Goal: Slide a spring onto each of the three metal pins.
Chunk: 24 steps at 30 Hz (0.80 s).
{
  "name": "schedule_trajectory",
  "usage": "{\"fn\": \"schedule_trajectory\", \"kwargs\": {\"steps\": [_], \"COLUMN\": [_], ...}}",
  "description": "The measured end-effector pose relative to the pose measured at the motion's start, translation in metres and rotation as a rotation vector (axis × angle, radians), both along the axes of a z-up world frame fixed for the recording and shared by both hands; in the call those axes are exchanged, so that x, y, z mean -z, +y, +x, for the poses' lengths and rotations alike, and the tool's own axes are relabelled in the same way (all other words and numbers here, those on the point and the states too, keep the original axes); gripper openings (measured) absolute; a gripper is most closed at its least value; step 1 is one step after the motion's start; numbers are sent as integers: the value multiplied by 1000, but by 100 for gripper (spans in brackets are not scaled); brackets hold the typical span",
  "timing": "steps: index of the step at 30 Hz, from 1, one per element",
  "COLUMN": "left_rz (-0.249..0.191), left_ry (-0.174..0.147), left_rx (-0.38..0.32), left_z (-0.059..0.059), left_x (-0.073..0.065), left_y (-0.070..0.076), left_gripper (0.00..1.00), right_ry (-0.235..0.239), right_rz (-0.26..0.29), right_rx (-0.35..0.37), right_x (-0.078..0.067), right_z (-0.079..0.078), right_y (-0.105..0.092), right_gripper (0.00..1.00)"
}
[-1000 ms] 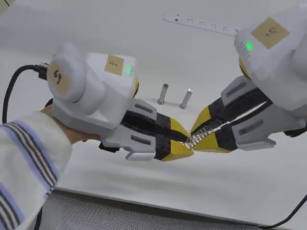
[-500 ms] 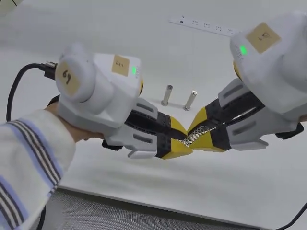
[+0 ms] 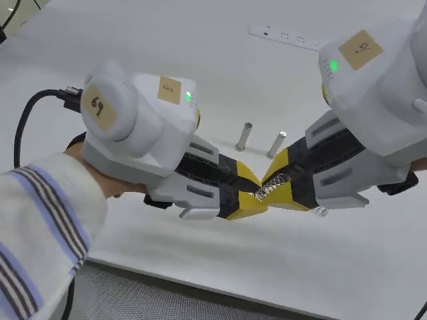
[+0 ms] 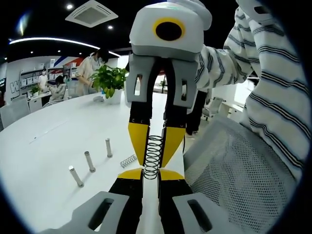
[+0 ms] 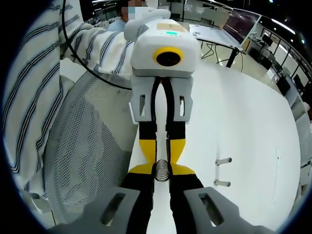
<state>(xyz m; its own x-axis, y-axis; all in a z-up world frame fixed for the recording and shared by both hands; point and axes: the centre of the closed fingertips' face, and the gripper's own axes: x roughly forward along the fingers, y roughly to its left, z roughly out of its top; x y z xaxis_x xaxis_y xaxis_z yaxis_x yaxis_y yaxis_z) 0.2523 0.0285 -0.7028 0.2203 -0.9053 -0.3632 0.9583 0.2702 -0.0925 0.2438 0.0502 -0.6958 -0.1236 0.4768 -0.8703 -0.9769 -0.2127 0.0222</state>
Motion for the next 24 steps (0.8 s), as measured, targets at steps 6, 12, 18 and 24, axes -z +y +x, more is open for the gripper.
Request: {"fn": "schedule_trajectory", "kwargs": {"steps": [6,12,18,24], "left_rz": [-11,-16,-17,-28], "left_ry": [33,45,62,62], "left_rx": [-45,-78,-107,-147], "left_z": [5,7,6,9], "left_x": [0,1,3,2], "left_y": [14,23,28,33], "left_gripper": [4,4,4,6], "right_ry": [17,17,10,13], "right_rz": [-16,-21,-38,-36], "right_rx": [45,45,27,24], "right_x": [1,2,7,6], "right_z": [5,6,7,10], "right_y": [13,21,23,24], "right_gripper": [8,8,8,8]}}
